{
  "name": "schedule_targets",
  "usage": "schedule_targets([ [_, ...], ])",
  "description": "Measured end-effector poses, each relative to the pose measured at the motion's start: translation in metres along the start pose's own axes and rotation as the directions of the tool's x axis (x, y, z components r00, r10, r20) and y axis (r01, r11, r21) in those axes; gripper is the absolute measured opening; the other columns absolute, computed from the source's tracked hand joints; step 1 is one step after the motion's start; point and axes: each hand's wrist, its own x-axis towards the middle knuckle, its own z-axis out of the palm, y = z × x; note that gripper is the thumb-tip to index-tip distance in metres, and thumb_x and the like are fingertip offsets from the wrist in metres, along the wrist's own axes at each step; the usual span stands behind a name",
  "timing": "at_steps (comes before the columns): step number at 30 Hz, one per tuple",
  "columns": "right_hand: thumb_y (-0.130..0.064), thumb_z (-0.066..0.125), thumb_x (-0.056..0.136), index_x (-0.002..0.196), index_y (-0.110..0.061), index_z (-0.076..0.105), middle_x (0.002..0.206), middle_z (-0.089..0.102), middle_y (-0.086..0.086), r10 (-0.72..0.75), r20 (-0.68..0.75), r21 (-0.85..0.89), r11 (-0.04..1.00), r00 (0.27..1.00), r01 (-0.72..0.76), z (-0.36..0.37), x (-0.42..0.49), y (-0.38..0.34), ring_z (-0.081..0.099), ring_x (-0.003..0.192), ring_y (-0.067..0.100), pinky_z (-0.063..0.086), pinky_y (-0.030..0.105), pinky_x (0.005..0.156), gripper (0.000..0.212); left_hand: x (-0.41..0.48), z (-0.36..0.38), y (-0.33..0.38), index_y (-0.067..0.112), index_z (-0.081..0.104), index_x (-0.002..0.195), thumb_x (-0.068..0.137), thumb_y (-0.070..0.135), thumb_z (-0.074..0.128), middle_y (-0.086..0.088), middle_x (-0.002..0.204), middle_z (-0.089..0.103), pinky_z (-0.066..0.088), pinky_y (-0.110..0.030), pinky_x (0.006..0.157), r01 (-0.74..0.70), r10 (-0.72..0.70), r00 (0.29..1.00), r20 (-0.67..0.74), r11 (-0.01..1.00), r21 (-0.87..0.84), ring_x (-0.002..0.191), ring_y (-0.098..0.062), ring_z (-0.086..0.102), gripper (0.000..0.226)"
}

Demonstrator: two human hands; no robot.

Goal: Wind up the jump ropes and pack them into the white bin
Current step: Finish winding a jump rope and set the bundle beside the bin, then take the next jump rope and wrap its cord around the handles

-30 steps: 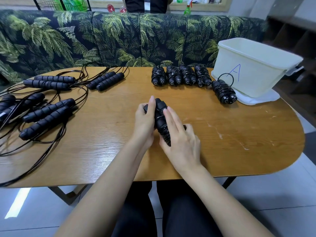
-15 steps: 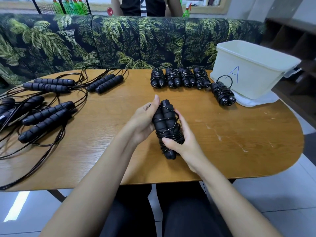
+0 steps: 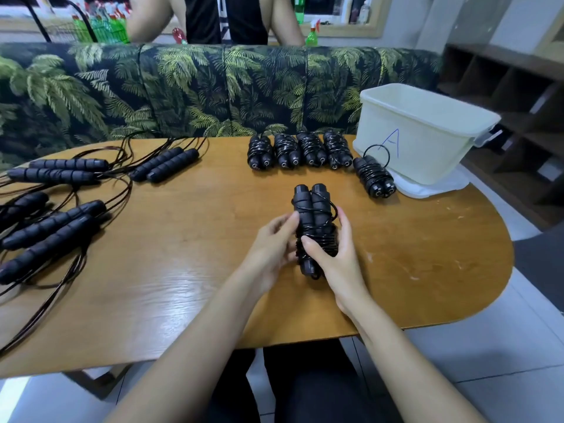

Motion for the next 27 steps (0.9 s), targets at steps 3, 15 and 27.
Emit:
schedule_targets([
  [3, -0.041, 0.054, 0.096, 0.150, -0.041, 0.010, 0.150, 0.033, -0.010, 0.113, 0.023, 0.014, 0.993, 0.993, -0.113, -0.015, 0.024, -0.008, 0.039, 0.129, 0.004, 0.037, 0.031, 0.104, 0.069, 0.013, 0.019, -0.005, 0.013, 0.059, 0.124, 0.089, 0.026, 0.066, -0.004, 0.109, 0.069, 0.057, -0.031, 0.071, 0.015, -0.018, 0.996, 0.088, 0.999, 0.036, 0.090, -0.017, 0.069, 0.039],
  [15, -0.063, 0.023, 0.096, 0.146, -0.023, 0.039, 0.153, 0.034, -0.003, -0.180, -0.002, -0.960, 0.275, 0.984, 0.048, -0.102, 0.149, -0.028, 0.030, 0.133, 0.028, 0.032, 0.044, 0.106, 0.065, 0.134, 0.106, 0.016, 0.016, 0.037, 0.134, 0.086, 0.037, 0.069, -0.007, 0.122, 0.058, 0.056, -0.043, 0.081, -0.051, 0.077, 0.984, -0.159, 0.986, 0.158, 0.106, -0.027, 0.062, 0.062],
  [27, -0.041, 0.035, 0.102, 0.153, -0.026, 0.019, 0.162, 0.008, 0.000, -0.064, 0.027, -0.926, 0.374, 0.998, 0.048, -0.133, 0.163, 0.016, 0.016, 0.146, 0.026, 0.030, 0.046, 0.112, 0.056, 0.143, 0.113, -0.002, 0.009, 0.029, 0.142, 0.085, 0.031, 0.071, -0.007, 0.132, 0.036, 0.034, -0.021, 0.091, -0.203, 0.374, 0.924, -0.074, 0.648, 0.734, 0.118, -0.023, 0.046, 0.074],
])
